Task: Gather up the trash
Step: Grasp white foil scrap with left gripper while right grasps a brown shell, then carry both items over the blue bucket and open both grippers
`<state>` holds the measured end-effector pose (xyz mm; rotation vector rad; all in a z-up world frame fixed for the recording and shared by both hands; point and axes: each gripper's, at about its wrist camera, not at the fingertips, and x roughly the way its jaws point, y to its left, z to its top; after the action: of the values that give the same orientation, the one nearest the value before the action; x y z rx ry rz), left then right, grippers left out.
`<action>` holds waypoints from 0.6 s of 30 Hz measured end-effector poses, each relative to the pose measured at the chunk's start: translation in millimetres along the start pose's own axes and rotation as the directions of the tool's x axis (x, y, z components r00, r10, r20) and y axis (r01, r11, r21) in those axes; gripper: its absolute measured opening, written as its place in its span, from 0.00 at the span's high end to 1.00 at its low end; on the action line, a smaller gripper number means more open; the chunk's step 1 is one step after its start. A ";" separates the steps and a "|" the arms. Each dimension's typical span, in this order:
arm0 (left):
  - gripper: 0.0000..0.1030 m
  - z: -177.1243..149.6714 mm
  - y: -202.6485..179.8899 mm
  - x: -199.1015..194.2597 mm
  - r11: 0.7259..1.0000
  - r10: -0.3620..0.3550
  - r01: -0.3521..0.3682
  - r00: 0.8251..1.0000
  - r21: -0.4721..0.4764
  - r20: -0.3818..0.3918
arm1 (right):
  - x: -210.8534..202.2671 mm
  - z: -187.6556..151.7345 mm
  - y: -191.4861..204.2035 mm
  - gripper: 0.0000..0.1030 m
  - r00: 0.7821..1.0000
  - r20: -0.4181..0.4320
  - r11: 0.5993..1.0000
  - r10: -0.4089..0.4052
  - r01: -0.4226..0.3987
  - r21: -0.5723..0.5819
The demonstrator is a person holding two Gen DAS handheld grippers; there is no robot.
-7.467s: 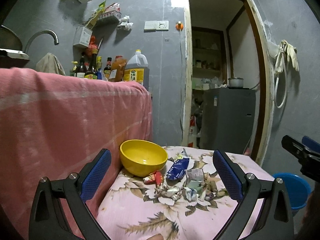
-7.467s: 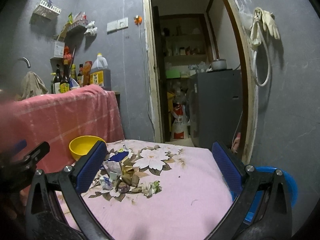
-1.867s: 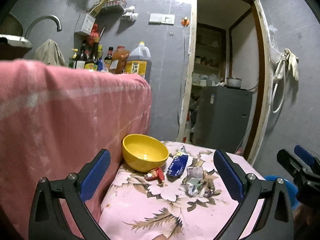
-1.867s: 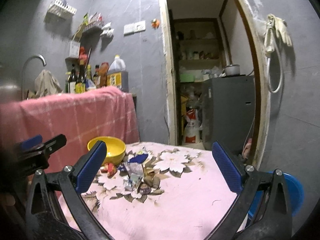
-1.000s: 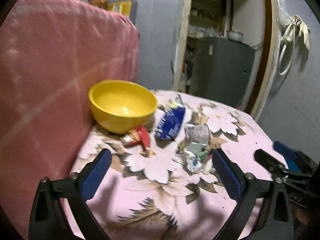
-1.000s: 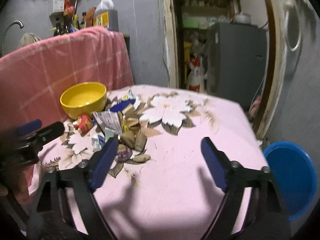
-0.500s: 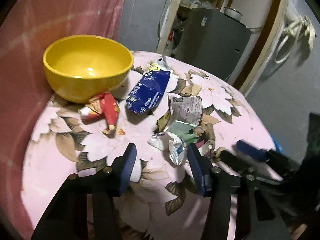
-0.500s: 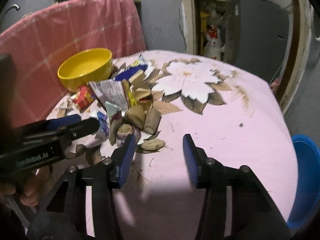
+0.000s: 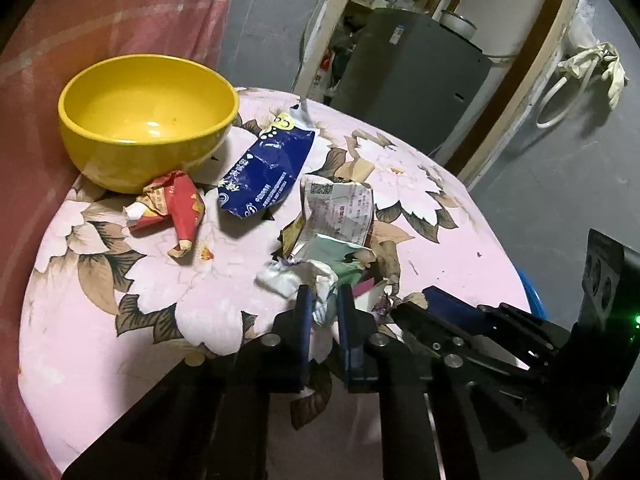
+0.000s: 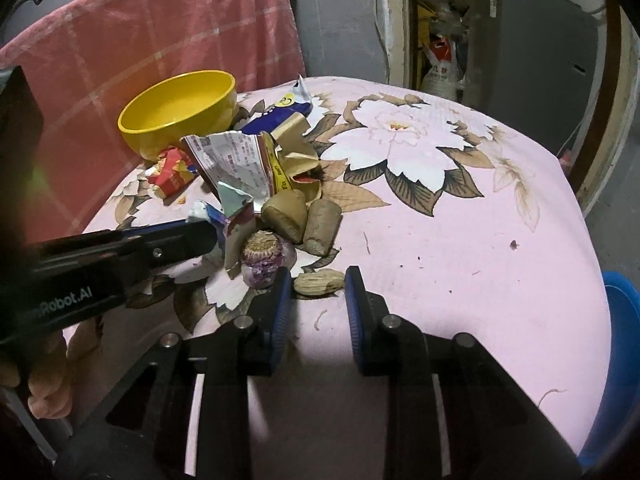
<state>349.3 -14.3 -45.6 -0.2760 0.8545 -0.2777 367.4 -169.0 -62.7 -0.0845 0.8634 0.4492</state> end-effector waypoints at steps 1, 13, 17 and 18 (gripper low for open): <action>0.92 -0.6 -0.9 -2.3 1.000 0.004 -0.004 1.000 0.002 0.003 | -3.3 -0.9 -0.6 0.45 1.000 0.010 1.000 0.000 0.000 0.003; 0.93 -1.1 -42.1 -41.2 0.996 -0.050 0.037 0.984 0.076 0.170 | -86.2 -10.2 -7.4 0.45 0.958 0.282 0.998 -0.056 0.056 0.010; 0.93 5.1 -77.8 -59.0 0.984 -0.131 0.094 0.957 0.148 0.258 | -127.0 -12.9 -19.2 0.45 0.908 0.404 0.994 -0.110 0.103 0.038; 0.93 7.0 -87.9 -62.7 0.980 -0.152 0.107 0.949 0.169 0.276 | -135.3 -13.2 -22.2 0.45 0.895 0.428 0.992 -0.123 0.116 0.044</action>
<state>304.1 -73.2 33.1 -0.2230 0.5243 -0.4133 291.0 -239.4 27.8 -0.0195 0.4217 0.3262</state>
